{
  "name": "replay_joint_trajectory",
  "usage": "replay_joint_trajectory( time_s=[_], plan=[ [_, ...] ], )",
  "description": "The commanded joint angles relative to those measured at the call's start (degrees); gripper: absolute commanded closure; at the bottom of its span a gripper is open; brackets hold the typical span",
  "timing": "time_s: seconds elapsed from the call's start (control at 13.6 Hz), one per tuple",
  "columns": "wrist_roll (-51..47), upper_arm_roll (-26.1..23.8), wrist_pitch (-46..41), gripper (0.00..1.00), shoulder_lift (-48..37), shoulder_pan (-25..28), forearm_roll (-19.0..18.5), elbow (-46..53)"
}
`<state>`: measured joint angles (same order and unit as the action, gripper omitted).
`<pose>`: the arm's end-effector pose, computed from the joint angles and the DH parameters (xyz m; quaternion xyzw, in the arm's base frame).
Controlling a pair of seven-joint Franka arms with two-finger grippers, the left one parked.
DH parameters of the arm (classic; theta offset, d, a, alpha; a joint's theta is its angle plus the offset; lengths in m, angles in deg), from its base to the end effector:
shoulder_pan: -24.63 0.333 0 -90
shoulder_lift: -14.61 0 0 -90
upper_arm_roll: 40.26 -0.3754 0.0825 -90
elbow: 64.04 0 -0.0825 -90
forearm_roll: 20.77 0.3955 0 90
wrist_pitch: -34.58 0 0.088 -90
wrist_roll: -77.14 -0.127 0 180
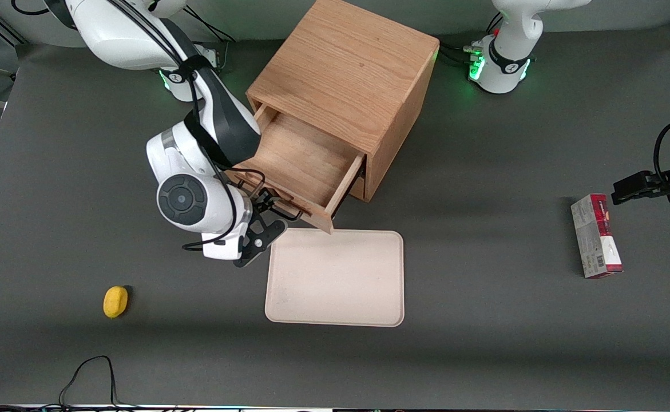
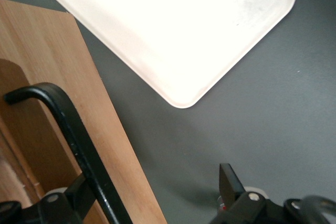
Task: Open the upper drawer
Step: 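Pull the upper drawer outward from the cabinet with the right gripper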
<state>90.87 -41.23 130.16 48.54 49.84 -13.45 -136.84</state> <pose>0.6611 0.3384 0.4231 -0.9379 -0.3263 0.1036 0.0566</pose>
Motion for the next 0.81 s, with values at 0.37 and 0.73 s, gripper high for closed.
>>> replay_joint_trajectory(
  time_s=[0.37,0.73],
  plan=[
    [3.1,-0.1,0.9,0.00,3.9,-3.1,-0.8,6.2],
    [3.1,-0.1,2.3,0.00,4.2,-4.4,-0.8,6.4]
  ],
)
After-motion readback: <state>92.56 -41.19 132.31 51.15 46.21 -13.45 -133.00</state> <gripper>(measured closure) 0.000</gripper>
